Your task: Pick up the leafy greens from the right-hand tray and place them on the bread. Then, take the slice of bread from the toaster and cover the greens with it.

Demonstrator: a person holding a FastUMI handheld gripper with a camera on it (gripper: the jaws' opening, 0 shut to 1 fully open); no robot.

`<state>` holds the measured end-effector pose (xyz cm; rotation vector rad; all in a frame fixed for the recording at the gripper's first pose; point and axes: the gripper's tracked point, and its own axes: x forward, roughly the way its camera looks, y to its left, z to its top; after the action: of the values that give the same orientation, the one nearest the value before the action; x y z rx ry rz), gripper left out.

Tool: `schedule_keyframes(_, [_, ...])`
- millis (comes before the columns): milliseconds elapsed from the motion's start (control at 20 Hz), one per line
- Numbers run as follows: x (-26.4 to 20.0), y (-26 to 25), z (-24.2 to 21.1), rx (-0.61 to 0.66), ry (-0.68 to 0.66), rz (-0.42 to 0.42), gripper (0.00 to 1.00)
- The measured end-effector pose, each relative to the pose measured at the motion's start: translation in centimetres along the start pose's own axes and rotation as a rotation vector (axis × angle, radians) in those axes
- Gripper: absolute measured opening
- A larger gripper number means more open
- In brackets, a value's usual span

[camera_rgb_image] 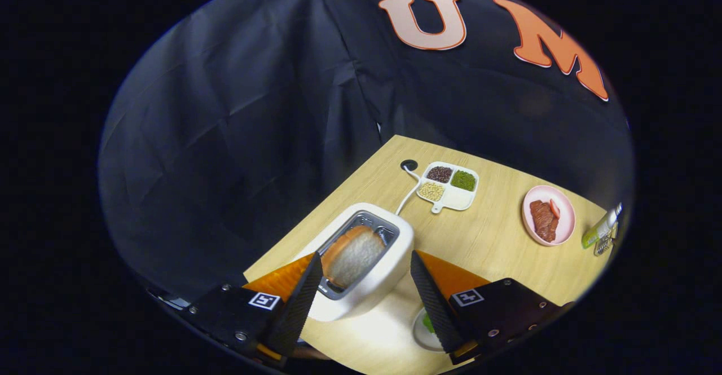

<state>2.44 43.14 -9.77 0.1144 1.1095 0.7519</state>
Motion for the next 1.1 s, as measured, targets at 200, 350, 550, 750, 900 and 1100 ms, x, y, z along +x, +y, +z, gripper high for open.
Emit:
schedule_keyframes(200, [2.3, 1.3, 0.1, 0.051, 0.082, -0.028, 0.91])
schedule_keyframes(350, [4.6, 2.0, -1.0, 0.099, 0.161, -0.043, 0.84])
schedule_keyframes(550, [6.3, 1.9, -2.0, 0.097, 0.219, -0.091, 0.72])
schedule_keyframes(750, [6.5, 1.5, -2.6, 0.090, 0.221, -0.111, 0.45])
schedule_keyframes(900, [5.7, 0.5, -2.1, 0.118, 0.181, -0.117, 0.24])
schedule_keyframes(1100, [4.0, 0.1, -1.3, 0.195, 0.128, -0.052, 0.14])
